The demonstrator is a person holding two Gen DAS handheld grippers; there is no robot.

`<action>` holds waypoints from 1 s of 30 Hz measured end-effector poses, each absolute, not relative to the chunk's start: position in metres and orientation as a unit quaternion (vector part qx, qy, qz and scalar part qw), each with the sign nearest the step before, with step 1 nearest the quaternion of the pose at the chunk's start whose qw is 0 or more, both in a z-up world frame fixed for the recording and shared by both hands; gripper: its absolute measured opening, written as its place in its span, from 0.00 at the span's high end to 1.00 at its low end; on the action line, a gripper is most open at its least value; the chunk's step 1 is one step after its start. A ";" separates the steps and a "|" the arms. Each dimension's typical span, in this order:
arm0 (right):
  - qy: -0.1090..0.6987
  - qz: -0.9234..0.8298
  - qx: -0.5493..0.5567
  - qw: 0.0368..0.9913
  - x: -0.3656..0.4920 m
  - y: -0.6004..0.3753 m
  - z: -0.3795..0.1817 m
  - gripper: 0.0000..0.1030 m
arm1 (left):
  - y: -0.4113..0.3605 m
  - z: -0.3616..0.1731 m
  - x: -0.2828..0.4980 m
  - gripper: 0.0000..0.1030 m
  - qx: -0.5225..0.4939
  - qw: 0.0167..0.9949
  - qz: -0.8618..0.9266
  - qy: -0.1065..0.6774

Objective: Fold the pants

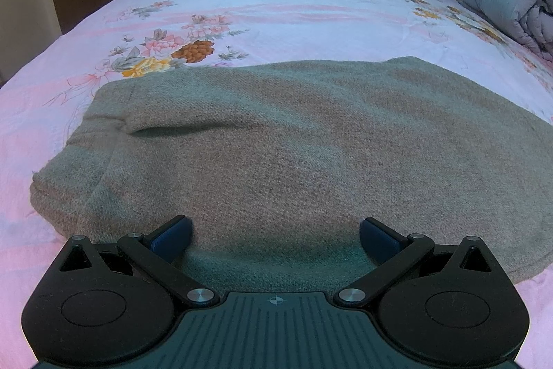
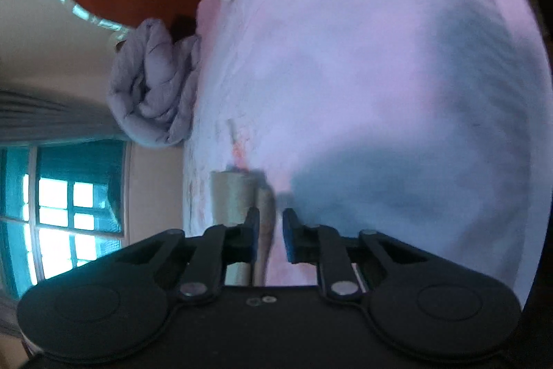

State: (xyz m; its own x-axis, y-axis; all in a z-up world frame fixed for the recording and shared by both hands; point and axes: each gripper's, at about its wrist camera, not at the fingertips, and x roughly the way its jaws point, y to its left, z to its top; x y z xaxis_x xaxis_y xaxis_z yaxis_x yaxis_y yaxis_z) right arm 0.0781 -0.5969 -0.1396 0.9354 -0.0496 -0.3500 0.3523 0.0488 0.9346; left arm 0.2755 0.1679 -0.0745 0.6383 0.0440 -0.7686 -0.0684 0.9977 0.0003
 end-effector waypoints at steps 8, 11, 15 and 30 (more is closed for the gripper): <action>0.162 -0.123 0.642 0.739 0.120 -0.603 -0.128 0.97 | 0.168 -0.074 0.277 0.00 -0.014 0.904 0.030 0.427; 0.189 -0.129 0.595 0.770 0.135 -0.606 -0.112 1.00 | 0.168 -0.074 0.278 0.00 -0.015 0.904 0.030 0.426; 0.147 -0.121 0.508 0.840 0.128 -0.601 -0.069 1.00 | 0.168 -0.074 0.277 0.00 -0.014 0.904 0.027 0.427; 0.146 -0.132 0.580 0.790 0.094 -0.609 -0.094 0.90 | 0.167 -0.076 0.273 0.00 -0.016 0.906 0.026 0.422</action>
State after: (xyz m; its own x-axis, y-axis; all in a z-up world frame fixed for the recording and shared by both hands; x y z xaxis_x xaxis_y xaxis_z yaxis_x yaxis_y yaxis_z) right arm 0.0944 -0.6087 -0.0939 0.9225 -0.0390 -0.3840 0.3780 0.2925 0.8784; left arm 0.2735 0.1672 -0.0758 0.6420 0.0335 -0.7659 -0.0600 0.9982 -0.0067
